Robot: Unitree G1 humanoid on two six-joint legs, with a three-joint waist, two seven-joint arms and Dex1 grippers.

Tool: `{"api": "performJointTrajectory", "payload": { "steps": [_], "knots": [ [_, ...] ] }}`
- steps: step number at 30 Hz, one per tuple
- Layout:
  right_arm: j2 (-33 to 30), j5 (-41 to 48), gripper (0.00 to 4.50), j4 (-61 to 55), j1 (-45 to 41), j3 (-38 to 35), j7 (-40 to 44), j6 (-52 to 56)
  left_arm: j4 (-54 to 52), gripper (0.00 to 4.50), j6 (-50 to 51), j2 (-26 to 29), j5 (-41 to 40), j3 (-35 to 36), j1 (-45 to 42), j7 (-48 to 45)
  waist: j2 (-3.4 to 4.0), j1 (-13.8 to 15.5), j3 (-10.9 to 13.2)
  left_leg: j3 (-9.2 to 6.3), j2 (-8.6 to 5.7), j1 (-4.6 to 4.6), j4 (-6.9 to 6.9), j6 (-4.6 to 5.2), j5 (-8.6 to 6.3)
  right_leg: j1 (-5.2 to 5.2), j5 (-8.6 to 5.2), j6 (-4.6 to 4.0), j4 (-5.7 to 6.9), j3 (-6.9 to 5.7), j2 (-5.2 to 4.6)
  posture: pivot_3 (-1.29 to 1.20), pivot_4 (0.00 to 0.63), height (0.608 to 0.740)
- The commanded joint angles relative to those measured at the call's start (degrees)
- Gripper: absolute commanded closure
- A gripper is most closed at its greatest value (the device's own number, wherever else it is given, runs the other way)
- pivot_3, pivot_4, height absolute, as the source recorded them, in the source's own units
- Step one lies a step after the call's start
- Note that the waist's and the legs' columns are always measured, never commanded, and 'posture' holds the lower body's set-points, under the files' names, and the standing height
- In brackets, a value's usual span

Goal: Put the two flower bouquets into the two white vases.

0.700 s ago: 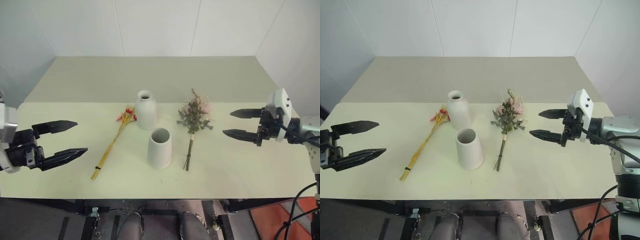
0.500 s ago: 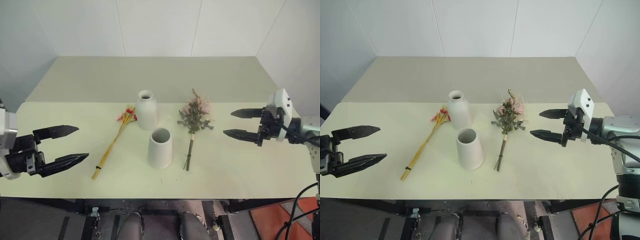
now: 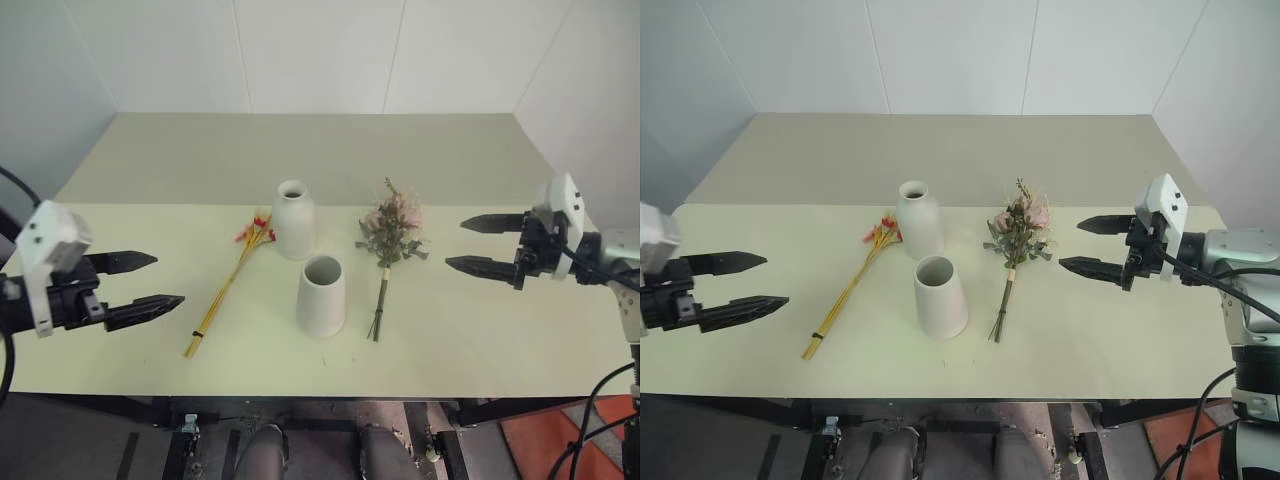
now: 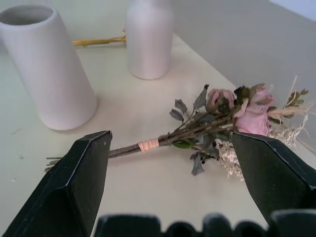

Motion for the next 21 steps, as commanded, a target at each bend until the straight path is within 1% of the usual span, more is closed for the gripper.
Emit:
{"api": "performJointTrajectory", "payload": {
  "steps": [1, 6, 9, 13, 17, 21],
  "knots": [
    [0.0, 1.8, 0.02, -2.0, -1.5, -1.1, -0.2, -0.1, 2.9, 0.00, 6.4, 0.4, 1.6, -8.5, -7.8, 7.3, 0.00, -0.1, 0.0, 0.00, 0.01, -0.01, -0.01, 0.00, 0.00, -0.02, 0.00, 0.00, 0.01, 0.00, 0.01, 0.00, 0.150, 0.740],
    [0.3, 2.1, 0.02, -3.1, -1.2, -1.5, -0.3, 0.1, 5.6, 0.00, 12.7, -3.5, 2.5, -17.1, -18.7, 12.2, 0.00, -0.2, 0.0, 0.00, 0.01, -0.12, -0.03, 0.00, 0.00, -0.11, 0.21, -0.35, 0.03, -0.02, 0.01, 0.00, 0.150, 0.740],
    [0.4, 2.0, 0.02, -3.1, -0.8, -1.5, -0.5, -0.4, 6.8, 0.00, 17.2, -6.0, 3.4, -22.1, -24.3, 14.5, -0.01, -0.1, 0.0, 0.00, 0.00, -0.10, -0.01, 0.00, 0.00, -0.09, 0.21, -0.35, 0.05, -0.01, 0.01, 0.00, 0.150, 0.740],
    [0.3, 2.3, 0.02, -3.4, -0.7, -1.5, -0.5, -0.4, 9.3, 0.00, 23.0, -9.4, 5.8, -28.9, -31.0, 17.2, -0.01, -0.1, 0.0, 0.00, -0.02, -0.09, 0.02, 0.00, 0.00, -0.05, 0.07, -0.10, 0.06, -0.01, 0.01, 0.00, 0.150, 0.740],
    [0.4, 3.4, 0.02, -3.8, -1.6, -1.4, 0.3, 0.0, 15.8, 0.00, 23.1, -14.8, 11.8, -36.6, -36.5, 20.0, -0.01, 0.0, 0.0, -0.01, -0.05, -0.10, 0.02, 0.00, 0.00, -0.06, 0.08, -0.12, 0.06, -0.01, 0.00, 0.00, 0.150, 0.740],
    [0.1, 4.3, 0.02, -4.2, -2.0, -1.4, 1.0, 0.2, 20.7, 0.00, 21.2, -17.8, 15.3, -40.5, -39.9, 19.0, -0.01, -0.2, 0.0, -0.01, -0.06, -0.11, 0.03, 0.00, 0.00, -0.06, 0.21, -0.33, 0.06, 0.00, -0.01, 0.00, 0.150, 0.740]
  ]
}}
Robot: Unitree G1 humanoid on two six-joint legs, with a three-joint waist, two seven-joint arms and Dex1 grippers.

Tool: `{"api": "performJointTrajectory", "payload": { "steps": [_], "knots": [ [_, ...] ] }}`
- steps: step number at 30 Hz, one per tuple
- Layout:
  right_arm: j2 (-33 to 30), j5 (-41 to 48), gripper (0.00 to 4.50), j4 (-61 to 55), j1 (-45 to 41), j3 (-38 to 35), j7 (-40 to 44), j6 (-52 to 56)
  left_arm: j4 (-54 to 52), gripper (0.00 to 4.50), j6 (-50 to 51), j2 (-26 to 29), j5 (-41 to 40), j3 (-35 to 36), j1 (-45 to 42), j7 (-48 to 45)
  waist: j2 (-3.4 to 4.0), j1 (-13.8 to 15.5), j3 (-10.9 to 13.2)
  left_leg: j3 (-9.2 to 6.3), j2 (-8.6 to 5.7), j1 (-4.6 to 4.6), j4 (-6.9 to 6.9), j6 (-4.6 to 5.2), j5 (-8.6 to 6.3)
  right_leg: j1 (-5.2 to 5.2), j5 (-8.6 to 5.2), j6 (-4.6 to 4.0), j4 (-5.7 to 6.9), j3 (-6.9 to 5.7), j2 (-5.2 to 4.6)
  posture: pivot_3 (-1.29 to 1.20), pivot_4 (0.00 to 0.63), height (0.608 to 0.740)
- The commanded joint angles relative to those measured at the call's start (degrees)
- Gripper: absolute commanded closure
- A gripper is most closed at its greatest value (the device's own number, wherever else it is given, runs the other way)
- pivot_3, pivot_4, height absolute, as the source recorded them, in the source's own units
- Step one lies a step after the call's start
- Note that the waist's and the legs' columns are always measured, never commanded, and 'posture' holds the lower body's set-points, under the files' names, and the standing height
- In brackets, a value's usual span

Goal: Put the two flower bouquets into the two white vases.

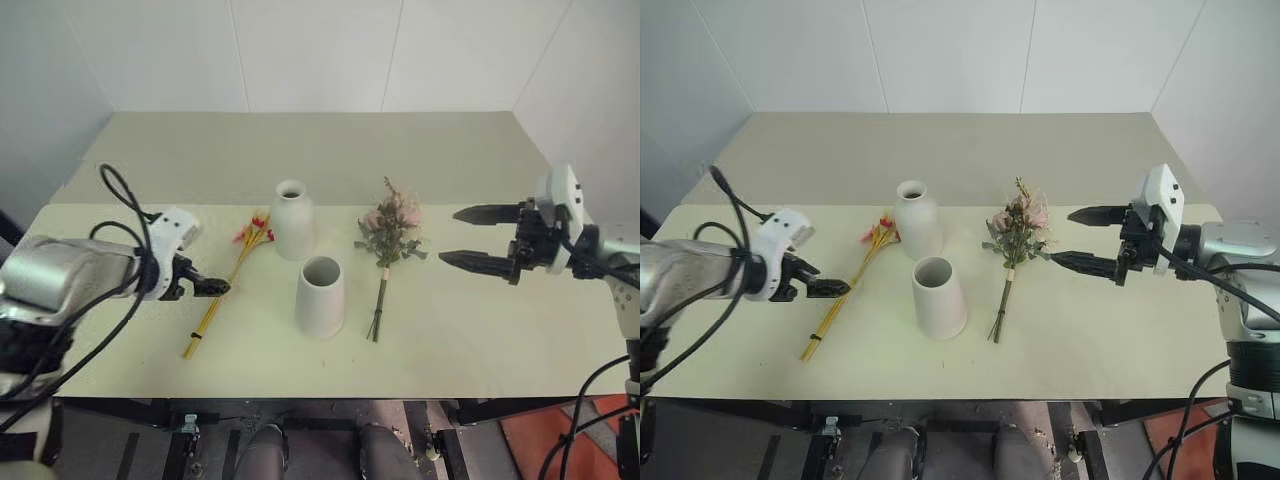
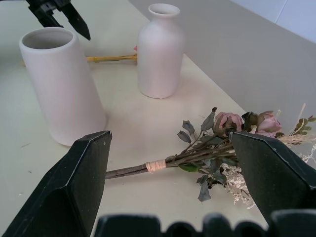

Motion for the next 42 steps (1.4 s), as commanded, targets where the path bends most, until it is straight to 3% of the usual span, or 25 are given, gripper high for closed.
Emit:
{"api": "performJointTrajectory", "payload": {
  "steps": [1, 4, 7, 17, 19, 24, 27, 32, 36, 42],
  "knots": [
    [-0.7, 1.8, 0.02, -1.9, -1.2, -1.3, 0.4, 0.1, 3.3, 0.00, -2.7, -1.4, 3.7, -1.8, -3.4, -0.7, 0.00, 0.0, 0.0, 0.00, 0.01, -0.01, 0.00, 0.00, 0.00, -0.03, 0.00, -0.01, 0.01, 0.00, 0.01, 0.00, 0.150, 0.740],
    [-0.7, 2.0, 0.02, -2.1, -1.1, -1.3, 0.4, 0.1, 7.4, 0.00, -4.0, -3.8, 6.6, -3.7, -6.0, -0.9, 0.00, 0.2, 0.0, 0.00, 0.00, -0.02, 0.02, 0.00, 0.00, -0.02, 0.01, -0.01, 0.02, -0.01, 0.00, 0.00, 0.150, 0.740],
    [-0.9, 2.4, 0.00, -2.6, -0.6, -1.6, 0.3, 0.0, 10.2, 0.58, -5.0, -5.3, 9.3, -5.3, -6.9, -1.0, 0.00, 0.2, 0.0, 0.00, -0.03, -0.01, 0.05, 0.00, 0.00, 0.02, 0.00, 0.03, 0.01, -0.01, -0.02, 0.00, 0.150, 0.740],
    [-1.1, 3.1, 0.00, -2.8, 0.0, -1.9, -0.1, 0.0, 11.4, 3.96, -5.7, -5.8, 12.0, -5.0, -6.4, -4.1, 0.00, 0.1, 0.0, -0.01, -0.03, -0.02, 0.05, 0.00, 0.00, 0.00, 0.01, 0.02, 0.05, -0.01, -0.02, 0.00, 0.150, 0.740],
    [-1.1, 3.1, 0.00, -2.7, 0.0, -1.9, -0.2, 0.0, 11.5, 4.47, -5.6, -5.9, 12.4, -4.6, -6.2, -4.2, 0.00, 0.1, 0.0, -0.01, -0.02, -0.03, 0.05, 0.00, 0.00, 0.00, 0.01, 0.02, 0.04, -0.01, -0.02, 0.00, 0.150, 0.740],
    [-0.9, 3.2, 0.00, -2.9, 0.3, -1.9, -0.5, 0.2, 10.9, 4.47, -7.2, -4.6, 13.1, -0.4, -4.5, -3.8, 0.00, 0.0, 0.0, -0.01, -0.02, -0.02, 0.05, 0.00, 0.00, -0.01, 0.01, 0.02, 0.05, -0.01, -0.02, 0.00, 0.150, 0.740],
    [-0.7, 3.3, 0.00, -3.2, 0.7, -2.0, -0.7, 0.3, 8.1, 4.47, -16.9, -4.1, 13.1, 7.7, -0.3, -3.3, 0.00, -0.1, 0.0, -0.02, -0.01, -0.02, 0.04, 0.00, 0.00, -0.03, 0.01, 0.01, 0.06, 0.00, -0.02, 0.00, 0.150, 0.740],
    [-0.6, 3.4, 0.00, -3.3, 1.0, -2.1, -1.1, 0.3, 4.3, 4.47, -35.8, -8.4, 12.6, 21.7, 4.9, 0.4, 0.00, 0.3, 0.0, -0.02, -0.02, -0.02, 0.06, 0.00, 0.01, -0.01, 0.03, -0.02, 0.04, -0.01, -0.06, 0.00, 0.150, 0.740],
    [-0.2, 3.3, 0.00, -3.0, 0.8, -1.8, -1.3, 0.2, 1.2, 4.47, -37.3, -11.9, 6.5, 29.4, 2.3, 0.0, -0.01, 1.0, 0.0, -0.02, -0.04, -0.02, 0.13, 0.00, 0.01, 0.06, 0.07, 0.03, -0.01, -0.02, -0.08, 0.00, 0.150, 0.740],
    [0.5, 3.0, 0.00, -2.6, 0.0, -1.3, -1.8, -0.2, 0.6, 4.47, -37.8, -15.4, -5.0, 32.9, -4.6, -6.3, -0.02, 1.2, 0.0, -0.02, -0.05, -0.05, 0.17, 0.00, 0.01, 0.07, 0.08, 0.05, -0.01, -0.03, -0.07, 0.00, 0.150, 0.740]
  ]
}}
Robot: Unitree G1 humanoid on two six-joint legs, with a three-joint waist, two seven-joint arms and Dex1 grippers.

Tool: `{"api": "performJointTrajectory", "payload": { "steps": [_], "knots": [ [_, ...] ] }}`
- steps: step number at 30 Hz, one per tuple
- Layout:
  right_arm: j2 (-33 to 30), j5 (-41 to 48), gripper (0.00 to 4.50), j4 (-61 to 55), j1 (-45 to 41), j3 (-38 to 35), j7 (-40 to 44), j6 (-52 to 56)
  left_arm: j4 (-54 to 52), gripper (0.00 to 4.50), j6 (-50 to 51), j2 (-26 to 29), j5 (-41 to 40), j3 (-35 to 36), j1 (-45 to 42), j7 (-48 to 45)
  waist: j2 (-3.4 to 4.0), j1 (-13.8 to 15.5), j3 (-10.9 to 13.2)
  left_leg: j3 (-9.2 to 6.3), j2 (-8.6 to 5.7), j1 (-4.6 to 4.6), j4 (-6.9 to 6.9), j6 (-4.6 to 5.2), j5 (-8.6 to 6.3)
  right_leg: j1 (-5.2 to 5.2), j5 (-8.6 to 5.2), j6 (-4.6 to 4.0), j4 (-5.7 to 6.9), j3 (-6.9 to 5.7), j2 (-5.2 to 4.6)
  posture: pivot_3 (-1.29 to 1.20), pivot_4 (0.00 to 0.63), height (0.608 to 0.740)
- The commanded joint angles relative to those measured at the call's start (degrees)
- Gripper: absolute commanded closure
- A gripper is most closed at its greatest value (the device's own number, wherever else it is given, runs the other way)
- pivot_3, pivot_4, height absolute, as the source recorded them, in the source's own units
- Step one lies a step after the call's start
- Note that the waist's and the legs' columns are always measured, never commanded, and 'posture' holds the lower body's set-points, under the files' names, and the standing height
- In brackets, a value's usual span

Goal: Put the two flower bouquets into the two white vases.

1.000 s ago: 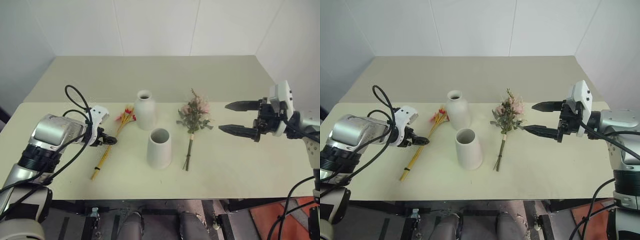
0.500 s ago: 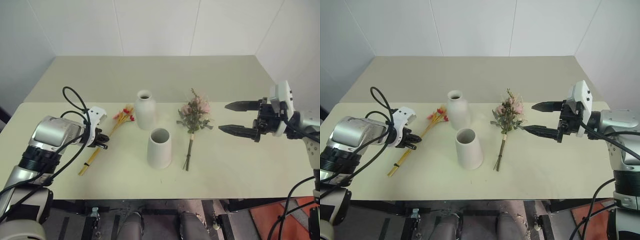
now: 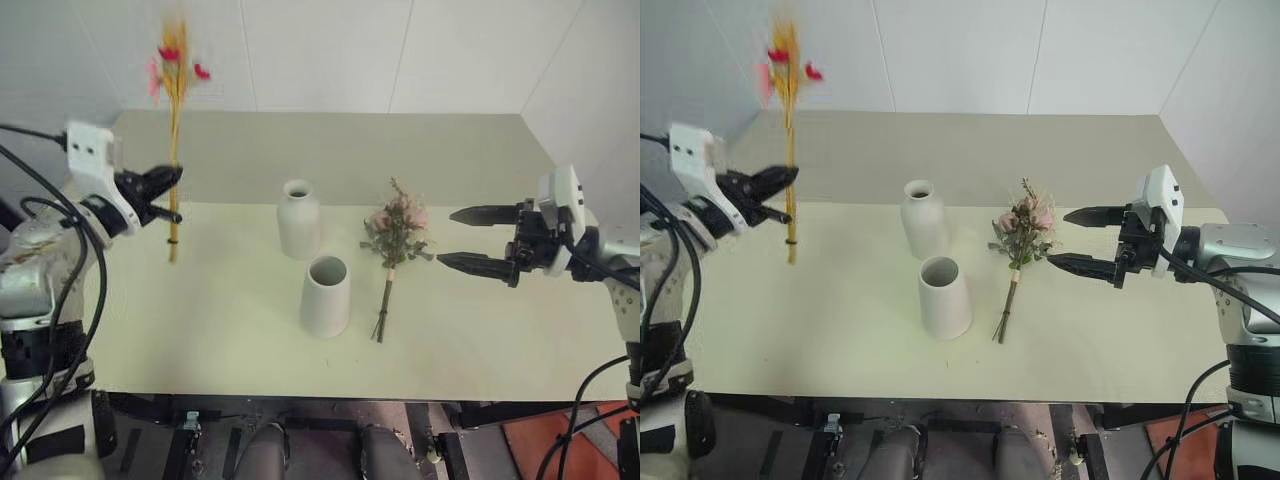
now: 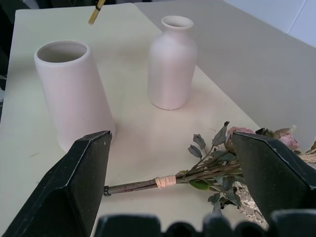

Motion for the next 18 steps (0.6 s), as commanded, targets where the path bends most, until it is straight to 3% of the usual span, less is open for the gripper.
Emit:
{"api": "performJointTrajectory", "payload": {
  "steps": [1, 9, 18],
  "knots": [
    [0.3, 1.0, 0.00, -1.0, -1.1, -1.2, -0.5, -0.4, -0.9, 4.47, -1.6, -1.7, -6.2, 2.5, -4.9, -2.6, 0.00, 0.0, 0.0, 0.00, 0.00, 0.00, 0.00, 0.00, 0.00, 0.00, 0.00, 0.00, 0.00, 0.00, 0.00, 0.00, 0.150, 0.740],
    [1.0, 1.2, 0.00, -2.2, -0.4, -1.7, -1.9, -0.5, 12.1, 4.47, -10.4, -9.1, -4.5, -2.0, -17.6, -3.7, -0.01, 0.0, 0.0, 0.00, -0.01, 0.01, 0.06, 0.00, 0.00, 0.04, 0.01, 0.02, 0.00, -0.01, 0.02, 0.00, 0.150, 0.740],
    [0.7, 2.3, 0.00, -5.5, 2.8, -3.8, -3.7, 0.3, 27.2, 4.47, -20.0, -15.3, -0.2, -6.5, -26.0, -8.9, -0.02, 0.1, 0.0, 0.00, -0.03, -0.02, 0.07, 0.00, 0.00, 0.02, 0.02, 0.03, 0.00, -0.01, 0.01, 0.00, 0.150, 0.740]
  ]
}}
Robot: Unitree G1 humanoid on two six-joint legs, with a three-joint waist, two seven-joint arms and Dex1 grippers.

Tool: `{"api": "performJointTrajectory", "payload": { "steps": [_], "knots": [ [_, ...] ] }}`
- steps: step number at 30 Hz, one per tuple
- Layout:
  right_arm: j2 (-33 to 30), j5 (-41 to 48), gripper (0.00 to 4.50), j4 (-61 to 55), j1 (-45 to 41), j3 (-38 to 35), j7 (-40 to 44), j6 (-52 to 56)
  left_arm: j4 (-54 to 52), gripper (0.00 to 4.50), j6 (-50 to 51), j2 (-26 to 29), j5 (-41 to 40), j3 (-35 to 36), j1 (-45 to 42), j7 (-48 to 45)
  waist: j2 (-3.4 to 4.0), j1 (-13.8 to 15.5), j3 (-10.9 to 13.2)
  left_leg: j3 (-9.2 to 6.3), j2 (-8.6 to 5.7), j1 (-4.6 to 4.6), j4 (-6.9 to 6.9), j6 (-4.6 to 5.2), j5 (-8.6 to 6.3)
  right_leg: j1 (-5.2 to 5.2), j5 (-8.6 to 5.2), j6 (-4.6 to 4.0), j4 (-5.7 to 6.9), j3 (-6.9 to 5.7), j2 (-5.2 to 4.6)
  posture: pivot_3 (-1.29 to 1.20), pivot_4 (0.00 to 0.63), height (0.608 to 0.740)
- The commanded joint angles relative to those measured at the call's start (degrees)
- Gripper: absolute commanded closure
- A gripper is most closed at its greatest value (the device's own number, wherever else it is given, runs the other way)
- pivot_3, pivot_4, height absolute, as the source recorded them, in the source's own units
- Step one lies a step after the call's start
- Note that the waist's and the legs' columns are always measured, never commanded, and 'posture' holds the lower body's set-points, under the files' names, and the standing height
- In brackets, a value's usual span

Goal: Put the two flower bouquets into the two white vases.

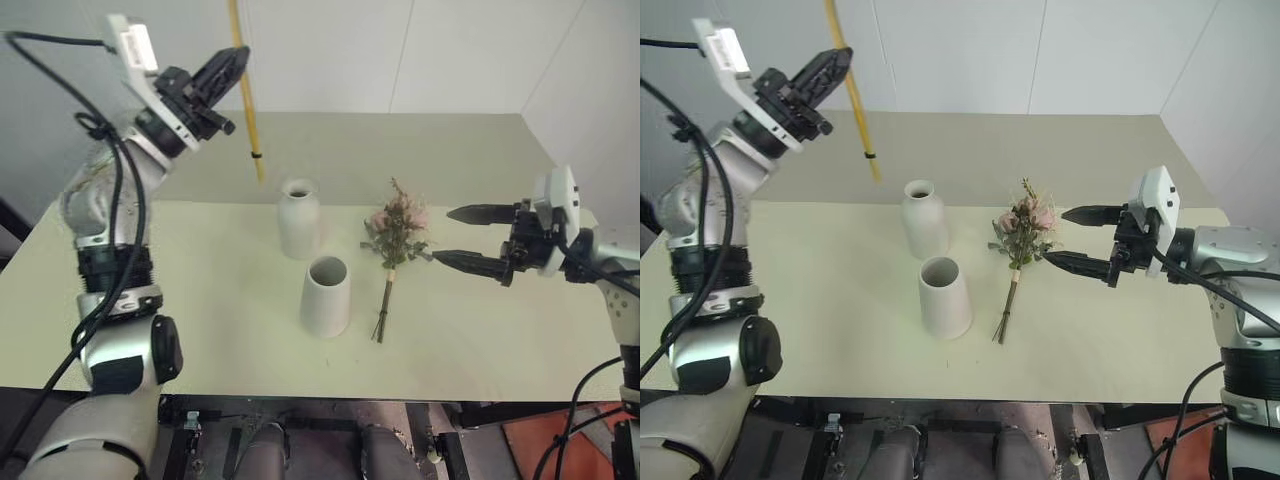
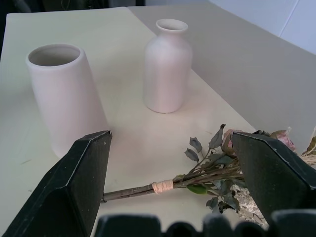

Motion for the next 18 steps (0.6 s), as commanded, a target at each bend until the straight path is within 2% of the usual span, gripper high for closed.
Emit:
{"api": "performJointTrajectory", "payload": {
  "steps": [1, 9, 18],
  "knots": [
    [-0.6, 2.3, 0.00, -3.2, 1.0, -3.4, -0.9, 0.4, 2.9, 4.47, -4.1, -1.0, 1.1, -0.4, -3.6, -1.9, 0.00, -0.1, 0.0, 0.00, 0.00, 0.00, 0.00, 0.00, 0.00, 0.00, 0.00, 0.00, 0.00, 0.00, 0.00, 0.00, 0.150, 0.740],
    [-1.2, 3.3, 0.00, -5.0, 3.0, -4.8, -2.4, 0.9, 8.9, 4.47, -7.9, -2.9, 3.3, -1.4, -6.2, -4.5, 0.00, -0.4, 0.0, 0.00, 0.00, 0.00, 0.00, 0.00, 0.00, 0.00, 0.00, 0.01, 0.00, 0.00, 0.00, 0.00, 0.150, 0.740],
    [-1.4, 3.6, 0.00, -6.0, 4.1, -5.7, -3.1, 1.2, 10.0, 4.47, -8.1, -3.2, 5.3, -3.1, -4.1, -6.7, 0.00, -0.9, 0.0, 0.00, -0.01, 0.00, -0.01, 0.00, 0.00, 0.01, 0.00, 0.02, 0.00, 0.00, 0.00, 0.00, 0.150, 0.740]
  ]
}}
